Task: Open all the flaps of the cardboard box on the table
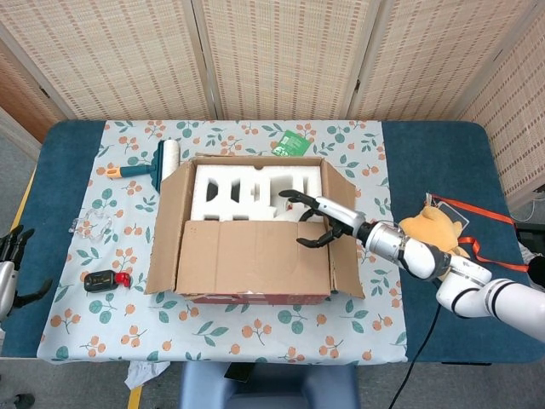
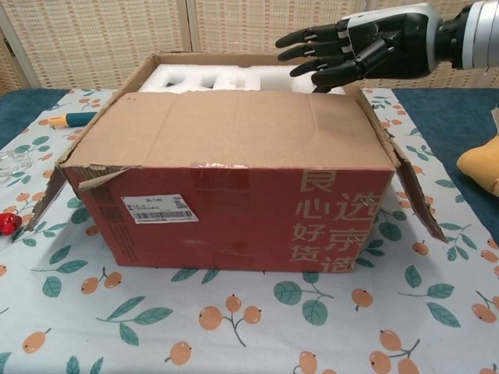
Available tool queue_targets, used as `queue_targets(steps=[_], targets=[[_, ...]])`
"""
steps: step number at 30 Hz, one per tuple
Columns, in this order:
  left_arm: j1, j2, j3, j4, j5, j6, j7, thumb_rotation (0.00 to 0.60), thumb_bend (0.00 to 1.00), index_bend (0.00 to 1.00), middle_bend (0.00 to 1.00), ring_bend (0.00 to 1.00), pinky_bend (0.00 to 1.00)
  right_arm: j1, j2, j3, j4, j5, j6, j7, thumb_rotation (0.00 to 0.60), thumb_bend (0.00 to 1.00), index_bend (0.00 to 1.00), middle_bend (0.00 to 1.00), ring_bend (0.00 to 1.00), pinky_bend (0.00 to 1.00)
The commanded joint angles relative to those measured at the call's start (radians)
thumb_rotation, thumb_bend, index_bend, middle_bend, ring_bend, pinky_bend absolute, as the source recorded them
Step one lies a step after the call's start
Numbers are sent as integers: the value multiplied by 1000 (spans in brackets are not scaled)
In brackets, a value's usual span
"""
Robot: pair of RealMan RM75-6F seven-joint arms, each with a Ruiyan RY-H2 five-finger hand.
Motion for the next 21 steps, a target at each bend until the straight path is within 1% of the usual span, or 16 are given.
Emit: queue_targets(steps=[1, 7, 11, 14, 17, 21], targets=[[-2, -3, 4, -3, 5, 1, 16, 600, 346, 0, 0, 0, 0, 3, 2, -12, -2, -5, 23, 13, 600, 411, 0, 0, 0, 321], [-2, -6, 0, 1, -2, 2, 20, 600, 345, 0, 0, 0, 0, -9, 33, -20, -29, 6, 83, 28, 600, 411, 0, 0, 0, 335], [-2, -9, 2, 1, 6, 8, 28, 600, 345, 0, 0, 0, 0, -18, 66, -13, -58, 26, 106, 1, 600, 412, 0, 0, 0, 371], [-4, -13, -1, 5, -4, 4, 32, 600, 344, 0, 0, 0, 0, -30, 108, 1, -108, 49, 125, -34, 600, 411, 0, 0, 0, 373], [-7, -16, -1, 4, 0, 5, 42, 600, 345, 0, 0, 0, 0, -44, 171, 12, -185, 65, 148, -75, 600, 412, 0, 0, 0, 377], [-8, -39, -4, 22, 28, 44, 62, 600, 345, 0, 0, 0, 0, -66, 244, 40, -290, 108, 165, -154, 600, 411, 0, 0, 0, 416]])
